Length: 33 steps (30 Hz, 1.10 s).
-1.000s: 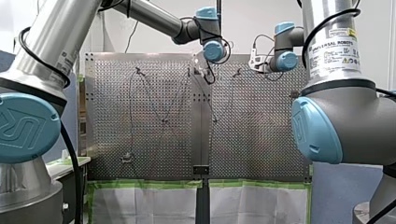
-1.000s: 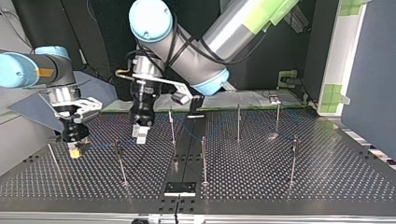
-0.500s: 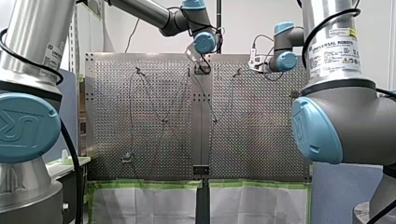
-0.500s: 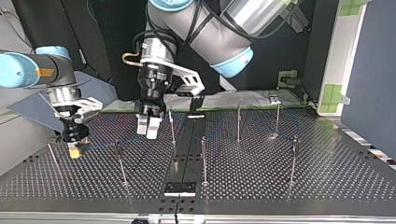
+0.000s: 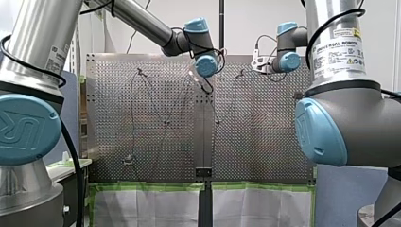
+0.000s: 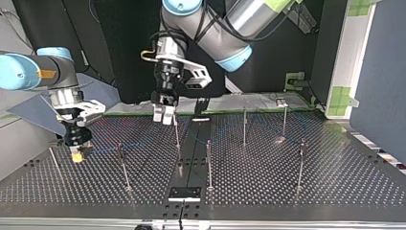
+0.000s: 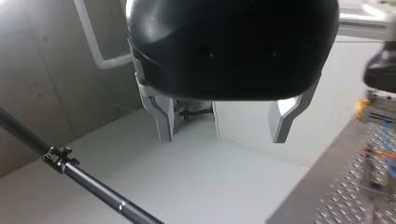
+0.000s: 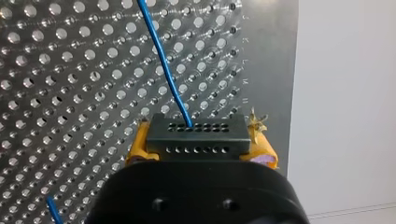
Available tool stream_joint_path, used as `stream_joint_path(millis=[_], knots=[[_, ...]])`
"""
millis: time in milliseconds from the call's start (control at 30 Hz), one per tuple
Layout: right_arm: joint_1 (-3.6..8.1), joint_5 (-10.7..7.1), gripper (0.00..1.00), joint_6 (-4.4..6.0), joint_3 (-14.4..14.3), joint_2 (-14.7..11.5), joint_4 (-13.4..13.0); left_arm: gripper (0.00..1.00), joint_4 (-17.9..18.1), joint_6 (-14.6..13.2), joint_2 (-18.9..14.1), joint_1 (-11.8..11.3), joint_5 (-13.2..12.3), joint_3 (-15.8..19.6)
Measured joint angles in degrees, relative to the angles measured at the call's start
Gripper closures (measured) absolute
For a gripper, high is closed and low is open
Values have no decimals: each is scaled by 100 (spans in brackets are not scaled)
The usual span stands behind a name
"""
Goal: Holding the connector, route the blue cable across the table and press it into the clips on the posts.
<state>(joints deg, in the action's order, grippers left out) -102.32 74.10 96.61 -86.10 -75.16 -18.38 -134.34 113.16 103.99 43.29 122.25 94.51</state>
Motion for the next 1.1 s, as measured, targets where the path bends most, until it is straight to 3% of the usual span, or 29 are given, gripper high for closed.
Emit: stream_joint_path(millis=[167, 433, 1100], knots=[[-10, 0, 100, 0, 0, -6, 0, 0, 331, 7, 247, 42, 189, 332], [-8, 0, 100, 0, 1, -9, 0, 0, 562, 112, 617, 57, 217, 768], [14, 9, 100, 0, 0, -6, 0, 0, 782, 147, 650, 67, 229, 1839]])
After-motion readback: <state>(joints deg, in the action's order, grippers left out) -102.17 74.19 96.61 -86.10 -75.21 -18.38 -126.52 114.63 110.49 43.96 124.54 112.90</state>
